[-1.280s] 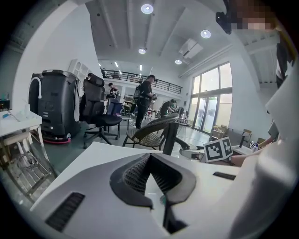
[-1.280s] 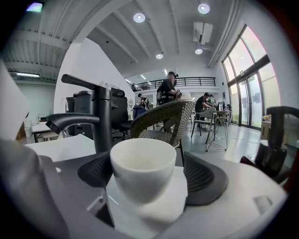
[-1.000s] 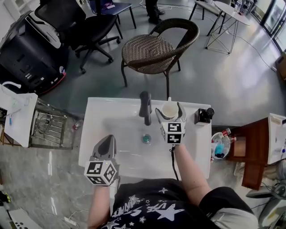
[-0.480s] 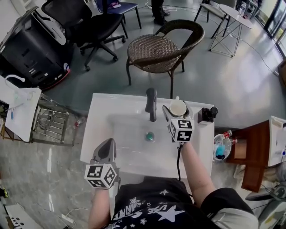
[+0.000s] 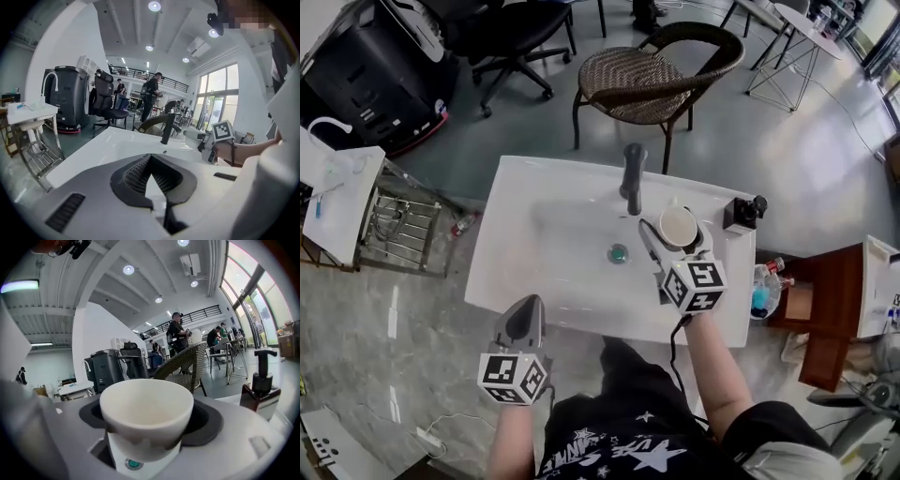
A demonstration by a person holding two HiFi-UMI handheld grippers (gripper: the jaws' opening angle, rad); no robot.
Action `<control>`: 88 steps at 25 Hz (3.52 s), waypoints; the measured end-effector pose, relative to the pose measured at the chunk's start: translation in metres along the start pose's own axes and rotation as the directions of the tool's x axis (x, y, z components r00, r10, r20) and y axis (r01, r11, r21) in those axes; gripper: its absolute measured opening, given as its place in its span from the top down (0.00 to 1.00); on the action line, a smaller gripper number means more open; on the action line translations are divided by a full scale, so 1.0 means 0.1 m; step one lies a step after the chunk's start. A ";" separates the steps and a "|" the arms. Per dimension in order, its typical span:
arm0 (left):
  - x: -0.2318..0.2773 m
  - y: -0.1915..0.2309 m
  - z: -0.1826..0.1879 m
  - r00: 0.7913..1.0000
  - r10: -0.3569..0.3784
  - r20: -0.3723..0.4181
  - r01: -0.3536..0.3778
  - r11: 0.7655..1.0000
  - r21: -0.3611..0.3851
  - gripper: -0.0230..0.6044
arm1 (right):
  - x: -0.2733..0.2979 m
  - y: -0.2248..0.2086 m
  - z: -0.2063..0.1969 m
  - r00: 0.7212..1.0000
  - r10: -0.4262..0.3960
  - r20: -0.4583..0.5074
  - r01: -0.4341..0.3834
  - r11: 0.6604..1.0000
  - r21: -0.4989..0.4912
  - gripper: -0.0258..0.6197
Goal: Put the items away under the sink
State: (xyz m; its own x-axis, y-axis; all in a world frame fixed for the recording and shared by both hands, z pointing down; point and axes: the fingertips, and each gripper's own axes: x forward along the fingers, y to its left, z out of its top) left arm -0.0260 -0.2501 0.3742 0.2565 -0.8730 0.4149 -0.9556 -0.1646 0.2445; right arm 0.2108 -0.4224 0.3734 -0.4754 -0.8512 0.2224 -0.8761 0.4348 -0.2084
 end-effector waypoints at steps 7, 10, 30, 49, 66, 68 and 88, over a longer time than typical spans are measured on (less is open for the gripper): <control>-0.78 0.03 -0.43 1.000 -0.021 0.018 0.022 0.999 -0.041 0.95 | -0.71 0.57 -0.16 1.000 0.016 0.012 -0.016 0.999 0.049 0.33; -1.23 0.09 -0.65 1.000 -0.014 0.024 0.015 0.999 -0.044 0.95 | -1.05 0.85 -0.24 0.999 0.020 0.026 -0.022 0.997 0.071 0.33; -2.66 -0.11 -2.01 0.997 -0.071 -0.004 0.070 0.992 -0.101 0.95 | -3.23 2.25 -1.45 0.989 0.129 -0.076 -0.126 0.991 0.041 0.33; -1.78 -0.64 -2.78 0.995 -0.096 -0.010 0.096 0.995 0.018 0.95 | -3.09 1.49 -2.89 0.971 0.181 -0.157 -0.186 0.982 -0.022 0.33; -0.09 -0.55 -3.67 0.992 -0.120 0.048 0.119 0.993 0.027 0.95 | -1.85 0.07 -3.93 0.996 0.027 -0.088 -0.041 0.986 -0.161 0.33; 0.07 -0.48 -3.69 0.992 -0.121 0.046 0.120 0.992 0.029 0.95 | -1.67 -0.02 -3.94 0.998 0.008 -0.070 -0.020 0.984 -0.178 0.33; 0.82 -0.41 -3.80 0.978 -0.206 0.027 0.204 0.977 0.069 0.95 | -0.78 -0.96 -4.07 0.969 -0.245 0.010 0.243 0.955 -0.170 0.33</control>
State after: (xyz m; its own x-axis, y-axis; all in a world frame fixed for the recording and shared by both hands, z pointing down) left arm 0.0891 -0.1403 0.7316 0.4438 -0.8326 0.3315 -0.8910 -0.3703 0.2627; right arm 0.2992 -0.2786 0.7636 -0.2453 -0.9347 0.2573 -0.9660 0.2581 0.0168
